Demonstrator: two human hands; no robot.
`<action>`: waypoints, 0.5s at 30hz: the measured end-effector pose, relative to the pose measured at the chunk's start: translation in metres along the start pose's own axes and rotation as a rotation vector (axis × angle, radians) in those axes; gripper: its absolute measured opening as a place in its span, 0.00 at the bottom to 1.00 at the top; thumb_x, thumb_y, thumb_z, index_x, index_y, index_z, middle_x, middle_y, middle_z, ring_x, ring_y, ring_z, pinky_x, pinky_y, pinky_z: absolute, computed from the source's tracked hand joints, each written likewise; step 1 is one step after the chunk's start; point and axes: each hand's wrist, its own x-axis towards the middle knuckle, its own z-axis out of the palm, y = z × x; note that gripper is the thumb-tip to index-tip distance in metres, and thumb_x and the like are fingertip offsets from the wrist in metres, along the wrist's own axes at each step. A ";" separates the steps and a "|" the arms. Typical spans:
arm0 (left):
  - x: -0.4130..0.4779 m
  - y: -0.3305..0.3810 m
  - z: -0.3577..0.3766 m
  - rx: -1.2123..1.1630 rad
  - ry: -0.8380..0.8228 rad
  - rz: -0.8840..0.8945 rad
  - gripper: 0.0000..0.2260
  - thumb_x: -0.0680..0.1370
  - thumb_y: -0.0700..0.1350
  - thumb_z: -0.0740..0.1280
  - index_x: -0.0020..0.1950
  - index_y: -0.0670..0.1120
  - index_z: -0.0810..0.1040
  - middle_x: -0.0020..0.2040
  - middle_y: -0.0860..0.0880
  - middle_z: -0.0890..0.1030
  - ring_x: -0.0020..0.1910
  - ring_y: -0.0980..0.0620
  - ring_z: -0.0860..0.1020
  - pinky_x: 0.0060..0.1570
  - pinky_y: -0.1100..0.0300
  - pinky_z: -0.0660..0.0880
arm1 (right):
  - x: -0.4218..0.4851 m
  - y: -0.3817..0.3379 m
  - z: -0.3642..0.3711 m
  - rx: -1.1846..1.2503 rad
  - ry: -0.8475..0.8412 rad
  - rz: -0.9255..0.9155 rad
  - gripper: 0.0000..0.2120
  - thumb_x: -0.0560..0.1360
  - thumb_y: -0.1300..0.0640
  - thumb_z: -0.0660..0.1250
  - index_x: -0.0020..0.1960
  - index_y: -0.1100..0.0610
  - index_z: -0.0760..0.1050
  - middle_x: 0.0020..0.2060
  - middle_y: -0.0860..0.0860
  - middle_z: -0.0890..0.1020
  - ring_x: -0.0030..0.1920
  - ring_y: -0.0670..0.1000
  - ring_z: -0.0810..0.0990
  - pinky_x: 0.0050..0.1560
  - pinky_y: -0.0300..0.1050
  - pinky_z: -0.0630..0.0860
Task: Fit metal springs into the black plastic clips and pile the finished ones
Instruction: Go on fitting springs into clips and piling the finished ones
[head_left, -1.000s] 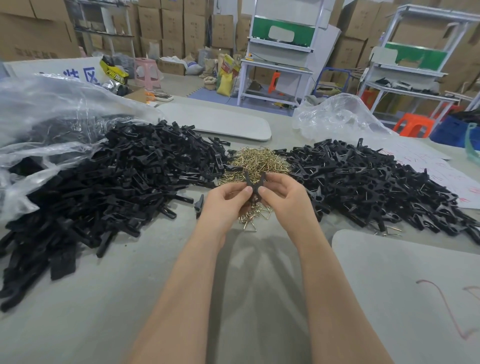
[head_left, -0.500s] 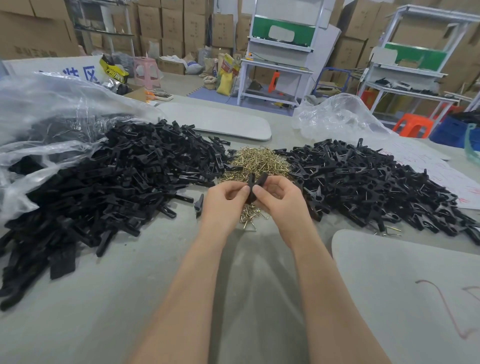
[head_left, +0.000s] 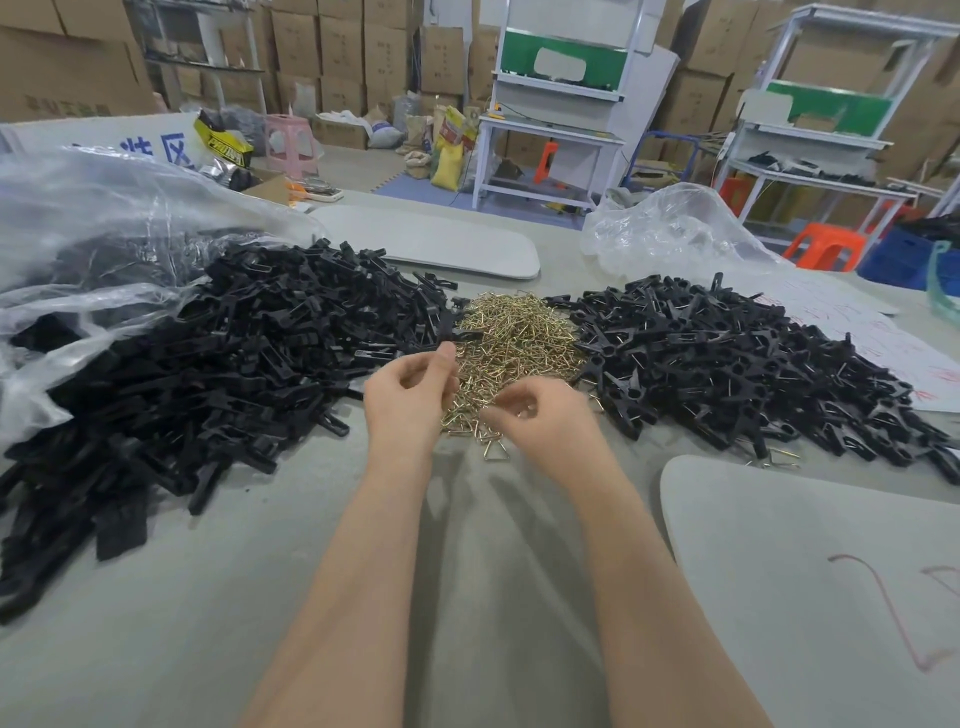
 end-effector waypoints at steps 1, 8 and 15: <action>0.000 0.000 0.000 -0.023 0.019 0.002 0.07 0.76 0.46 0.70 0.41 0.44 0.80 0.33 0.53 0.80 0.30 0.61 0.76 0.37 0.66 0.76 | 0.000 0.000 0.006 -0.099 -0.068 0.034 0.15 0.72 0.48 0.72 0.54 0.54 0.78 0.43 0.46 0.78 0.44 0.47 0.76 0.42 0.37 0.70; 0.003 -0.002 0.000 -0.211 0.021 -0.101 0.07 0.77 0.43 0.68 0.40 0.42 0.79 0.36 0.49 0.80 0.31 0.61 0.77 0.37 0.69 0.76 | 0.005 0.004 0.029 -0.174 0.056 0.042 0.05 0.76 0.58 0.65 0.48 0.56 0.79 0.46 0.54 0.81 0.49 0.55 0.78 0.50 0.45 0.74; -0.001 -0.006 0.005 0.236 -0.089 0.024 0.07 0.75 0.42 0.71 0.50 0.41 0.79 0.40 0.49 0.83 0.41 0.53 0.82 0.48 0.59 0.79 | 0.005 0.006 -0.004 0.540 0.229 0.076 0.04 0.76 0.63 0.67 0.44 0.56 0.77 0.36 0.51 0.82 0.37 0.49 0.81 0.44 0.42 0.79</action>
